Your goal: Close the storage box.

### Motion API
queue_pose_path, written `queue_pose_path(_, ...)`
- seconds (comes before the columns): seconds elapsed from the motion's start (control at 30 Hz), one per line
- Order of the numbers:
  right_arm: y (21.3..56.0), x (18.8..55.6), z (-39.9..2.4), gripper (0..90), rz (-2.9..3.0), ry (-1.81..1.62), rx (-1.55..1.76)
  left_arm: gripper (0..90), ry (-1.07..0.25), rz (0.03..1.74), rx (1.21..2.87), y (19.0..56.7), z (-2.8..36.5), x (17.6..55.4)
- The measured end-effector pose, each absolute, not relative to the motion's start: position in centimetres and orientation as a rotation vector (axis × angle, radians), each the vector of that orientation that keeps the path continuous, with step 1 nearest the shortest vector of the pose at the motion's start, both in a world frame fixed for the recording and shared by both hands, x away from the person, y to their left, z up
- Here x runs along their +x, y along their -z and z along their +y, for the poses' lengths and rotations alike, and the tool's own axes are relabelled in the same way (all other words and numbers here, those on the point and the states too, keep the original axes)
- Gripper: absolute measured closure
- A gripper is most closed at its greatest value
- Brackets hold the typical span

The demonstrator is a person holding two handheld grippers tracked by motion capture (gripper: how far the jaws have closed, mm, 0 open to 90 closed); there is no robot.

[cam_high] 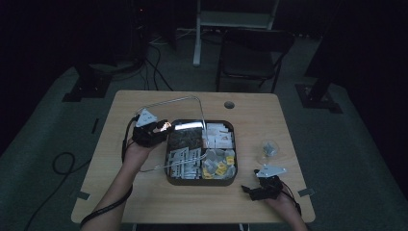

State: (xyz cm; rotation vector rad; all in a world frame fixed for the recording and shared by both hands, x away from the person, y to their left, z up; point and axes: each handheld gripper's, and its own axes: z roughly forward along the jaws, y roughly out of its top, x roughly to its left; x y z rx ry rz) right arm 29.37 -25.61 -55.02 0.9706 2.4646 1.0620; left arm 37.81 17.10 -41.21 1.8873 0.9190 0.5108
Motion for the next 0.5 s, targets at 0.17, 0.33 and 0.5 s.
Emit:
queue_pose_path(0.17, 55.0, 29.4, -25.6, 13.6, 2.465, -1.062, 0.970, 60.3, -0.492, 0.891, 1.920, 41.7, 15.5, 38.0)
queue_pose_path(0.33, 55.0, 29.4, -25.6, 13.6, 2.465, -1.062, 0.970, 60.3, -0.466, 0.868, 1.950, 42.4, 14.0, 38.3)
queue_pose_path(0.5, 55.0, 29.4, -25.6, 13.6, 2.465, -1.062, 0.970, 60.3, -0.454, 0.842, 1.987, 42.9, 12.5, 38.6)
